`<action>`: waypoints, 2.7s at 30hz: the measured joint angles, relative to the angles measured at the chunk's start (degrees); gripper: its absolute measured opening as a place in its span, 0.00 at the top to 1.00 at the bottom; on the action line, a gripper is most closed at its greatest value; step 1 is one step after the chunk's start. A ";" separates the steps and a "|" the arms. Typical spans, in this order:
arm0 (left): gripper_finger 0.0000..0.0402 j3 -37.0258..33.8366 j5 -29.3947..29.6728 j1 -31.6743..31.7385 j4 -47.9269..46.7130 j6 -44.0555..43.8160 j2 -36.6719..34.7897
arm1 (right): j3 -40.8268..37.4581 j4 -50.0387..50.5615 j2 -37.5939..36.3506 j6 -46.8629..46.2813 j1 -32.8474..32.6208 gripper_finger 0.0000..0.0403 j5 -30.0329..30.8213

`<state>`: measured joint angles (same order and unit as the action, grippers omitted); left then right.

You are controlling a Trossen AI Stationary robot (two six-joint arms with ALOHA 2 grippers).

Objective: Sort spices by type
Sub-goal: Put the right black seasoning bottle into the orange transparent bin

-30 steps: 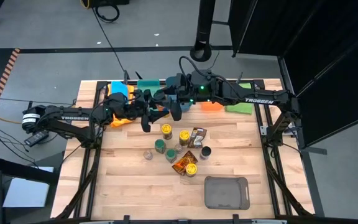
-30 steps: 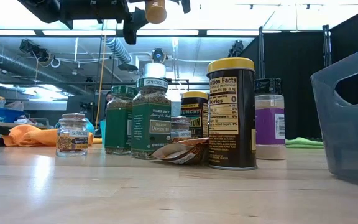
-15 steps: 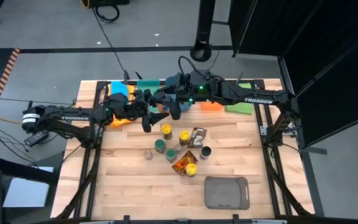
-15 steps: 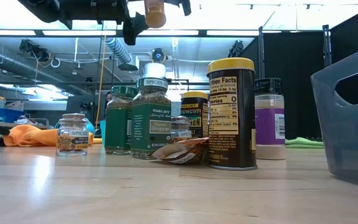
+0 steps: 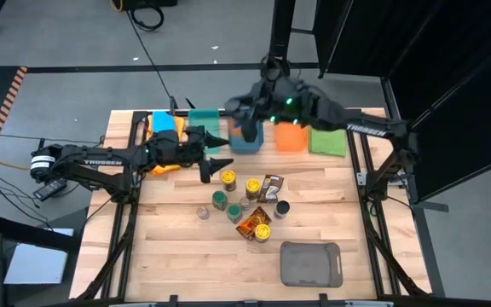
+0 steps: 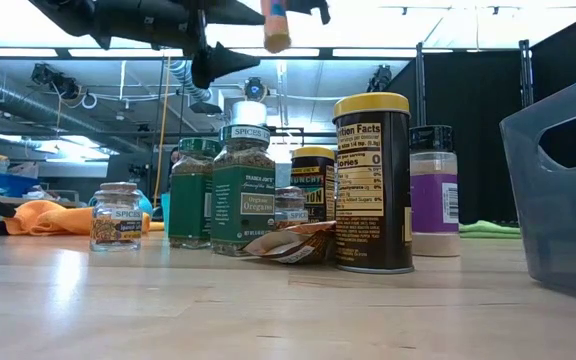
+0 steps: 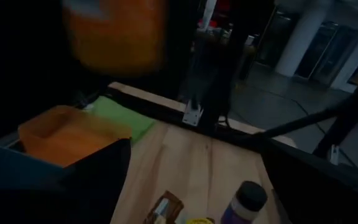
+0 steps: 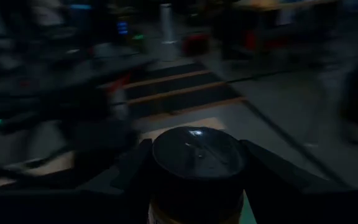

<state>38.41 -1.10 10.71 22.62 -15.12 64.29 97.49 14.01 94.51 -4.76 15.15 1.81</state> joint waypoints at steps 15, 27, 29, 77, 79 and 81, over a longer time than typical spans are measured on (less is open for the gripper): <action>0.08 0.00 1.44 1.28 0.97 -0.10 -0.45 | -5.44 11.46 -7.13 7.12 14.64 0.48 5.84; 0.08 0.04 2.08 5.97 1.90 1.95 -11.37 | -45.15 -28.67 -19.84 -2.78 25.92 0.48 5.64; 0.08 0.04 2.60 6.95 1.57 2.92 -12.10 | -49.53 -32.93 -19.00 -4.21 26.01 0.48 5.74; 0.08 0.04 2.64 8.55 -5.03 3.24 -12.19 | -64.00 -53.78 -0.31 -19.29 15.68 0.48 48.08; 0.08 0.04 2.64 8.56 -5.22 3.63 -12.19 | -64.00 -55.08 0.83 -18.29 15.26 0.48 47.93; 0.08 0.04 2.64 8.54 -5.83 4.38 -12.19 | -64.00 -56.47 1.93 -17.99 15.01 0.48 47.95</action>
<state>38.46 1.54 19.25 16.80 -10.75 52.10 33.50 -42.46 96.45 -22.75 30.17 49.76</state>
